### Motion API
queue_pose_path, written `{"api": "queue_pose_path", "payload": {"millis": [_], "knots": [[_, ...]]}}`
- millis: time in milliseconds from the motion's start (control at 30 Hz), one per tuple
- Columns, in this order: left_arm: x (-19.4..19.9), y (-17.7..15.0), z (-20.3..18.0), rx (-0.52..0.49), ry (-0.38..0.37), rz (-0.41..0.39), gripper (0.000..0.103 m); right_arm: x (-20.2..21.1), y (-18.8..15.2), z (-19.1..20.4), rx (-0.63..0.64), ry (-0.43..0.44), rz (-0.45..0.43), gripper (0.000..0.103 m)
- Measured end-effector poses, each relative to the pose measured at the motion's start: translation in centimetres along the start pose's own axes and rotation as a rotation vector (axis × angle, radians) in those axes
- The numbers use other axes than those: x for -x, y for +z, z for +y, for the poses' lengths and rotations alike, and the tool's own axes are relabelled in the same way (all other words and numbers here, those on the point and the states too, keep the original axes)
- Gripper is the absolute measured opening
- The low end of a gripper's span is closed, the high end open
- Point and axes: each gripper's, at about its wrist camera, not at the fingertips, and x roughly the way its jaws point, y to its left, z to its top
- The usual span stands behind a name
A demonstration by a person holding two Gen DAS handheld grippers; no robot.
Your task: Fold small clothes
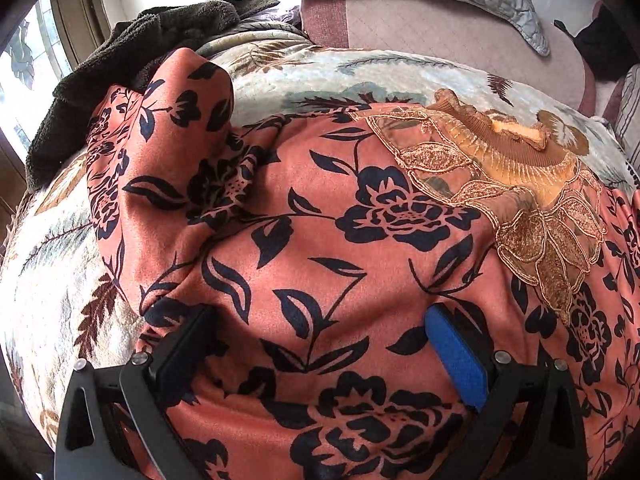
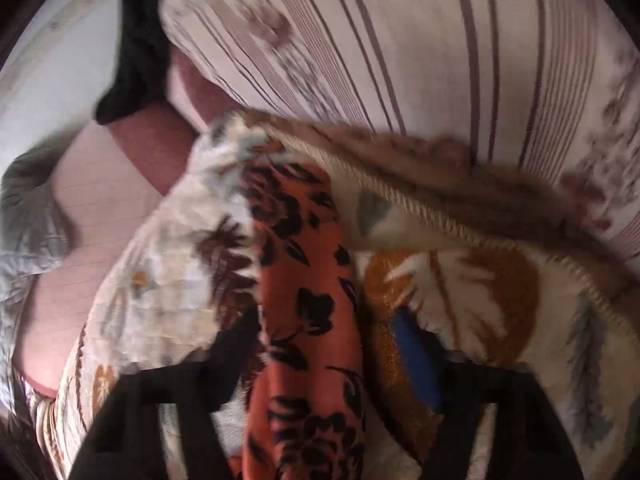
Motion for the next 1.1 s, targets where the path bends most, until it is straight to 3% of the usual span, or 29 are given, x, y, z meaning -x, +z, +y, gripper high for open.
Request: {"api": "queue_pose_path", "payload": {"millis": [67,167,233,400,600,767,933,967,1033,1067,1100], "knots": [[0.2,0.0,-0.1,-0.002,-0.001,0.002,0.103,-1.4,-0.4,-0.7,-0.028,0.027,0.042,0.038],[0.6,0.2,-0.1,-0.007,-0.014,0.032,0.103,0.8,-0.8,-0.5,-0.005,0.121,-0.032,0.014],[0.9,0.9,0.2,-0.007,-0.036,0.051,0.103,3.5,-1.4,-0.3,-0.007,0.224,-0.085,0.013],[3.7,1.7,2.4,0.075,-0.061,-0.066,0.103,12.3,-4.4,3.4,0.11,0.476,-0.143,0.012],[6.7,2.4,7.1,0.151,-0.019,-0.161,0.103,18.8,-13.0,13.1,0.296,0.675,-0.032,0.012],[6.8,2.6,12.3,0.231,0.017,-0.178,0.103,18.5,-23.8,21.5,0.459,0.73,0.104,0.012],[7.1,2.6,15.1,0.284,0.037,-0.21,0.103,15.0,-33.9,24.2,0.489,0.781,0.319,0.017],[7.2,2.6,15.4,0.289,0.037,-0.217,0.103,14.4,-35.4,24.4,0.503,0.783,0.365,0.024],[7.4,2.5,15.7,0.296,0.017,-0.23,0.103,13.4,-38.2,24.1,0.525,0.764,0.458,0.05],[7.6,2.5,15.7,0.297,0.002,-0.238,0.103,13.3,-39.2,23.2,0.513,0.792,0.501,0.073],[7.9,2.5,15.5,0.294,-0.013,-0.249,0.103,13.6,-39.5,22.3,0.495,0.823,0.517,0.08]]}}
